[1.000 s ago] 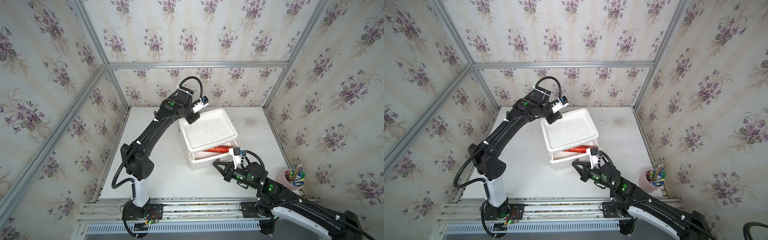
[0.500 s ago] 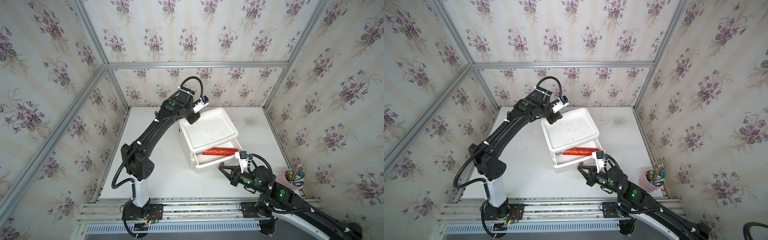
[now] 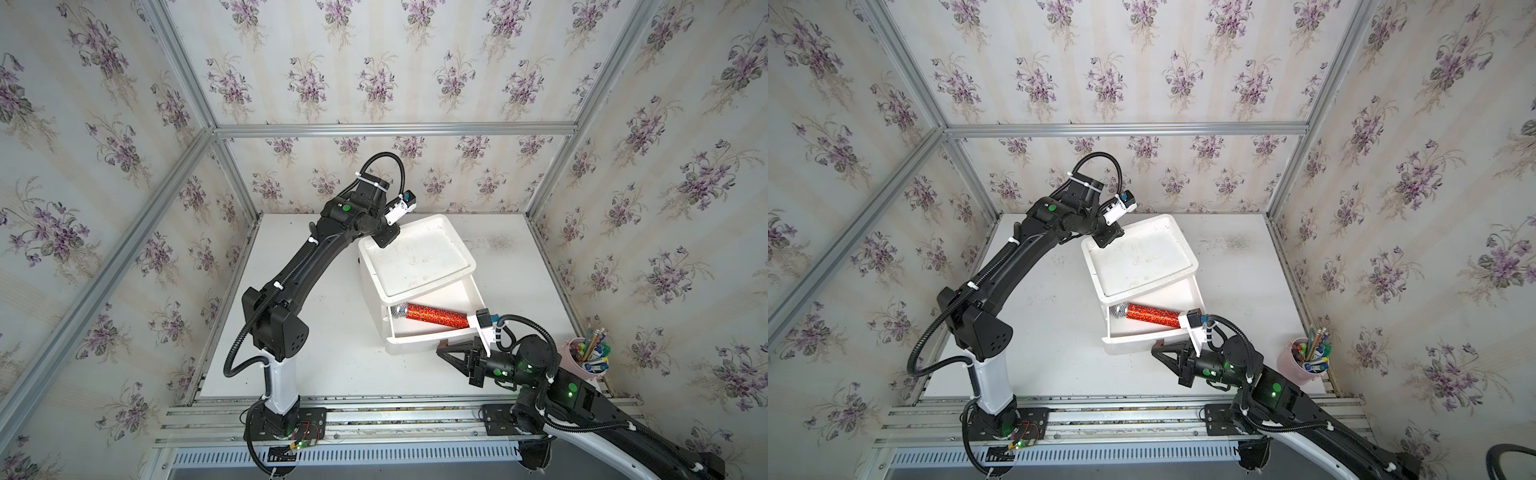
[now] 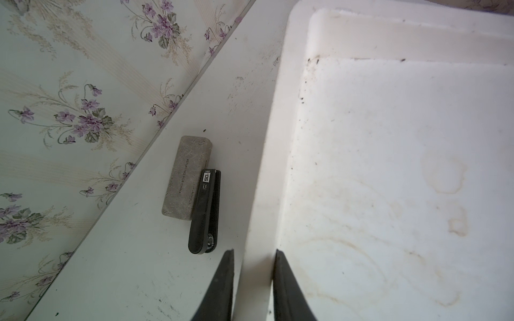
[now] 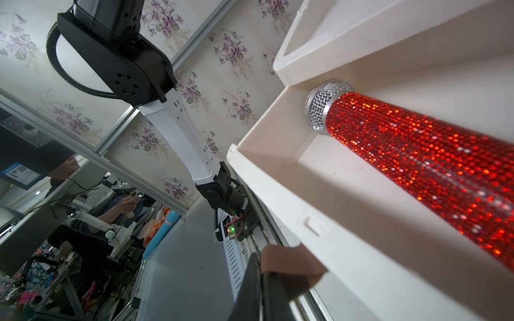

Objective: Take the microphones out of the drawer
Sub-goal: Open the drawer in the storage box.

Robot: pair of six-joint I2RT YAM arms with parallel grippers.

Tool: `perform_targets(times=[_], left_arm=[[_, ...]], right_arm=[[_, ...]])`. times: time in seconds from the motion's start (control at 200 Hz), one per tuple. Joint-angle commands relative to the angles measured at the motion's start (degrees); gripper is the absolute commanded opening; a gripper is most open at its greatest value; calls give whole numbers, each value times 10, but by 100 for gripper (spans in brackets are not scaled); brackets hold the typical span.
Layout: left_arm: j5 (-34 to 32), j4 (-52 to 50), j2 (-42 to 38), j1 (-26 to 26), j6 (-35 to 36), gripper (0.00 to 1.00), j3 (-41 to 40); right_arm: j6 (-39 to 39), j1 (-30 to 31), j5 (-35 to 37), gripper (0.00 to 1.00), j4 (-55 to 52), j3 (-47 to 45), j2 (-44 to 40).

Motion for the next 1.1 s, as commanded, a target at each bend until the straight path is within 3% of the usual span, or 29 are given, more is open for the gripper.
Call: perform_targets(times=[0.0,0.195,0.355,0.52,0.819,0.899,1.094], left_arm=[[-159,-77,17,14,-66,4,-10],[-144,-77,12,15,-67,5,-12],[-137,-77,11,14,-68,6,-17],[-135,-76,11,14,-68,7,-17],[-142,-76,10,14,-67,9,-25],[-143,-75,8,14,-66,8,-27],[-144,-72,4,14,-65,9,-31]], right_arm=[[-17,4,-89,0,2,4,-10],[-1,3,-40,1,16,-5,-17],[5,3,-73,40,75,5,22],[-38,4,-125,64,49,76,65],[-119,3,-92,80,-33,250,209],[-155,3,-66,83,-97,316,258],[-220,4,-100,85,-211,423,323]])
